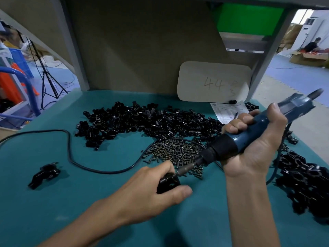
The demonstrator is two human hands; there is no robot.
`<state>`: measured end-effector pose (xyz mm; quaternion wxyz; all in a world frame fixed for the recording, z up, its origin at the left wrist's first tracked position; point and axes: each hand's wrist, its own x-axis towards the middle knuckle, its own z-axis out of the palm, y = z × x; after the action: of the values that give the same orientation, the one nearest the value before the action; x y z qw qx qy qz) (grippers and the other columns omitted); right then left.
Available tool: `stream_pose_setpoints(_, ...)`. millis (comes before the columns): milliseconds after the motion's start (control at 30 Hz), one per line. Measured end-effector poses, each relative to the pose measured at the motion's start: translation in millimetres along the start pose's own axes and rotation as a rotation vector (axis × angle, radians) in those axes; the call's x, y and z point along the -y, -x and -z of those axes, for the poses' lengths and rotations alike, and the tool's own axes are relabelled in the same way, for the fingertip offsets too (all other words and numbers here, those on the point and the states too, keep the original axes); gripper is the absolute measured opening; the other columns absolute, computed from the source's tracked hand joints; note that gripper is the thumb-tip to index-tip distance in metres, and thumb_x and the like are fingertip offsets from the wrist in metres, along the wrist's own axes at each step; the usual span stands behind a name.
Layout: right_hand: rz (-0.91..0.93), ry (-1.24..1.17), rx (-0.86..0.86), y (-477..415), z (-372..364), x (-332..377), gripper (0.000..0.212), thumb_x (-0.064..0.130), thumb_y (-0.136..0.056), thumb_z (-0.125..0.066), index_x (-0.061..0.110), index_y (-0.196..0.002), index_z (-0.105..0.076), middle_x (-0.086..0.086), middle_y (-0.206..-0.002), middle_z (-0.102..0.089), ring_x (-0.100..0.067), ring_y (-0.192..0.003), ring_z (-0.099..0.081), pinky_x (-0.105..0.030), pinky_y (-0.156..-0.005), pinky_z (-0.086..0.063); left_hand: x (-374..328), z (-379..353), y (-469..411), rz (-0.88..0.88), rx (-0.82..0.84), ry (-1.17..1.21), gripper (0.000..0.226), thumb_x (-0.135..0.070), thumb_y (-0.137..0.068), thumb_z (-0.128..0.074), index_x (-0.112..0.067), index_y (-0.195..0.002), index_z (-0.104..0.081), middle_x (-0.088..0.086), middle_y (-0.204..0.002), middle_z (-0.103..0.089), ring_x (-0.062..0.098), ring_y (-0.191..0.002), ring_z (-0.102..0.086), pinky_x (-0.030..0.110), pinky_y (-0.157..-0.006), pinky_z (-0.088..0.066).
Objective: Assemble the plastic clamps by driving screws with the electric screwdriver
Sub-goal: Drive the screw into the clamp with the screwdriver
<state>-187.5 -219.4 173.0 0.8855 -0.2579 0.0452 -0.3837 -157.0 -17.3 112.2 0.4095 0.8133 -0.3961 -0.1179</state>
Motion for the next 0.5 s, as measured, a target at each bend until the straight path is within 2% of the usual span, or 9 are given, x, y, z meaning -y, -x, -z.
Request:
stream_pose_setpoints(100,0.023,0.075,-0.100,0,-1,1,0.024,0.036,-0.094,-0.067,0.021,-0.086,-0.049,0.007,-0.065,-0.051,-0.007,-0.050,-0.047,-0.020,-0.047,-0.043,3,-1,0,-0.041,-0.091,-0.346,0.047,-0.085,-0.076,-0.041,-0.039,-0.085,-0.032,-0.006,-0.063,-0.055,0.015,-0.060,-0.052,0.034,-0.057,-0.040)
stream_pose_setpoints(200,0.022,0.103,-0.285,-3,3,-1,0.029,0.030,-0.091,-0.072,0.018,-0.095,-0.045,0.005,-0.061,-0.051,-0.009,-0.046,-0.047,-0.019,-0.046,-0.042,7,2,-8,-0.163,-0.169,-0.563,0.044,-0.077,-0.083,-0.032,-0.033,-0.087,-0.030,-0.009,-0.057,-0.047,0.020,-0.055,-0.051,0.035,-0.054,-0.033)
stream_pose_setpoints(300,-0.016,0.101,-0.389,-9,10,-4,0.024,0.024,-0.092,-0.068,0.018,-0.088,-0.045,0.004,-0.061,-0.049,-0.010,-0.043,-0.045,-0.017,-0.045,-0.039,8,4,-15,-0.254,-0.202,-0.677,0.042,-0.068,-0.087,-0.041,-0.026,-0.084,-0.035,-0.010,-0.051,-0.041,0.021,-0.047,-0.049,0.030,-0.049,-0.026)
stream_pose_setpoints(500,-0.025,0.102,-0.454,-9,17,-8,0.023,0.018,-0.092,-0.067,0.016,-0.088,-0.044,0.004,-0.060,-0.048,-0.010,-0.043,-0.044,-0.019,-0.045,-0.039,12,0,-21,-0.308,-0.269,-0.769,0.041,-0.061,-0.086,-0.048,-0.020,-0.080,-0.045,-0.007,-0.047,-0.048,0.023,-0.041,-0.046,0.026,-0.047,-0.021)
